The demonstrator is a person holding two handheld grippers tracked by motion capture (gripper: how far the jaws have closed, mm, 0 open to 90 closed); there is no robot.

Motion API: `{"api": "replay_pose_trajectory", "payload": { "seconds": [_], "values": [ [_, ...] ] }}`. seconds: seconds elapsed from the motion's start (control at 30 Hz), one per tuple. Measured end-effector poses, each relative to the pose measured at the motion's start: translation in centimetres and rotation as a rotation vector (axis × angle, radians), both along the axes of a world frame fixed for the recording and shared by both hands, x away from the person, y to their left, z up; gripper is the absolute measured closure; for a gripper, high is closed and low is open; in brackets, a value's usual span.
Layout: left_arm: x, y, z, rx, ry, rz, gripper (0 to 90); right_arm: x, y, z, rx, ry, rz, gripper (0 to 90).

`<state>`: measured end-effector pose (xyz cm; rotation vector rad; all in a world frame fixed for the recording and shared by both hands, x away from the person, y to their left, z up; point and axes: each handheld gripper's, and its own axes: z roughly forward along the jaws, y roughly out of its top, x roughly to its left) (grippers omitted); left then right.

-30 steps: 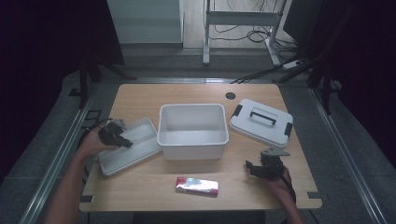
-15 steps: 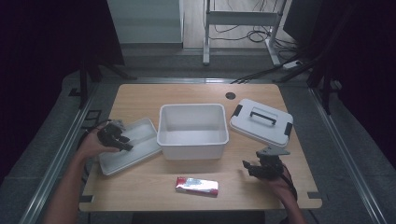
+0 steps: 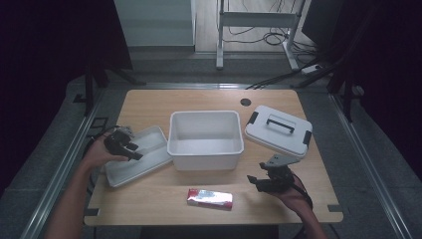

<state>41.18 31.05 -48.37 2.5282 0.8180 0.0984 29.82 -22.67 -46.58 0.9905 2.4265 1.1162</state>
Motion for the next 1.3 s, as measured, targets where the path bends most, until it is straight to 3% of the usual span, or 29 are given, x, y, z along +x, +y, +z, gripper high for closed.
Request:
{"api": "replay_pose_trajectory", "payload": {
  "seconds": [0.4,0.6,0.9,1.3],
  "values": [
    [-0.1,-0.6,0.1,0.009,-0.005,-0.008,45.1,-0.5,3.2,1.4,-0.022,0.043,0.170,31.7],
    [0.2,-0.8,0.5,0.018,-0.008,-0.016,44.8,-0.3,5.5,1.3,-0.048,0.094,0.264,32.5],
    [0.3,-0.5,0.4,0.027,-0.006,-0.019,44.6,-0.3,9.0,1.0,-0.090,0.149,0.359,35.0],
    [0.5,-1.0,0.2,0.024,-0.003,-0.018,44.6,-0.8,12.6,-0.1,-0.235,0.217,0.465,35.0]
  ]
}}
